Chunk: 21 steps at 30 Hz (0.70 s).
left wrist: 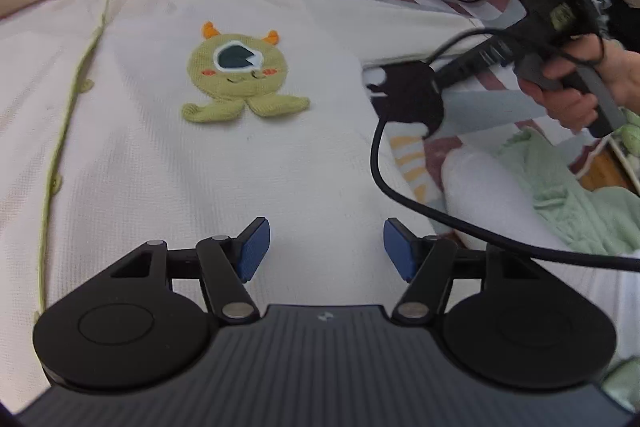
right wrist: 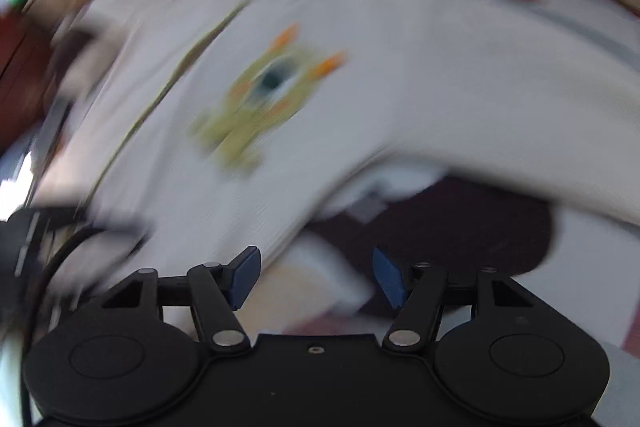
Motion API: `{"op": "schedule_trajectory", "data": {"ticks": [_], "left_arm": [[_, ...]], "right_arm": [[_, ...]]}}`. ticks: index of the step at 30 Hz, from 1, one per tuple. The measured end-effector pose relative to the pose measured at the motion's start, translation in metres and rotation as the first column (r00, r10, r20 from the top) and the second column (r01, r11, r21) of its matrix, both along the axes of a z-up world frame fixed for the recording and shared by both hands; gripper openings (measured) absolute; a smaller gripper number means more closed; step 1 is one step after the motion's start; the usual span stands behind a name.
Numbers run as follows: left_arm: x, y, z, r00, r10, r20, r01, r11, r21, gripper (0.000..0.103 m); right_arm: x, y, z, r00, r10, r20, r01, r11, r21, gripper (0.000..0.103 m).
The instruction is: Fold clothes
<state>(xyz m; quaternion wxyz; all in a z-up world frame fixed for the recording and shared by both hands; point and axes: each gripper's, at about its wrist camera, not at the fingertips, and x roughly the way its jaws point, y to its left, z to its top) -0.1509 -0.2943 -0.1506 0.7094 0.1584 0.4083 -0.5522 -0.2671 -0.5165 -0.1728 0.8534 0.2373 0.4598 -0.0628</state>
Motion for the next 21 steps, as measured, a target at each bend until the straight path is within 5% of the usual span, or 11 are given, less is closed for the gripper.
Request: {"op": "schedule_trajectory", "data": {"ticks": [3,5,8,11,16,21], "left_arm": [[0.0,-0.004,-0.01,0.993,0.069,0.098,-0.073,0.997,0.035,0.065],[0.003,-0.003,-0.012,0.995,0.075,0.07,-0.078,0.996,0.038,0.065],[-0.002,-0.002,-0.005,0.998,0.045,0.036,-0.045,0.999,0.008,0.065],[-0.014,-0.005,-0.001,0.999,0.003,0.042,-0.003,1.0,0.003,0.065],[-0.035,-0.007,-0.007,0.999,-0.052,0.01,0.052,0.998,0.022,0.065],[-0.047,-0.009,-0.007,0.996,-0.089,-0.006,0.09,0.995,0.041,0.068]], "right_arm": [[-0.008,-0.02,0.001,0.979,-0.177,0.099,0.185,0.979,-0.09,0.065],[-0.012,-0.035,-0.004,0.957,-0.266,0.116,0.266,0.964,0.012,0.065],[-0.021,-0.049,-0.018,0.926,-0.355,0.133,0.305,0.906,0.292,0.065],[-0.018,-0.039,-0.028,0.93,-0.351,0.114,0.279,0.871,0.404,0.065],[-0.003,-0.008,-0.04,0.958,-0.272,0.087,0.215,0.886,0.41,0.065],[-0.003,-0.004,-0.058,0.941,-0.328,0.081,0.221,0.781,0.584,0.065]]}}
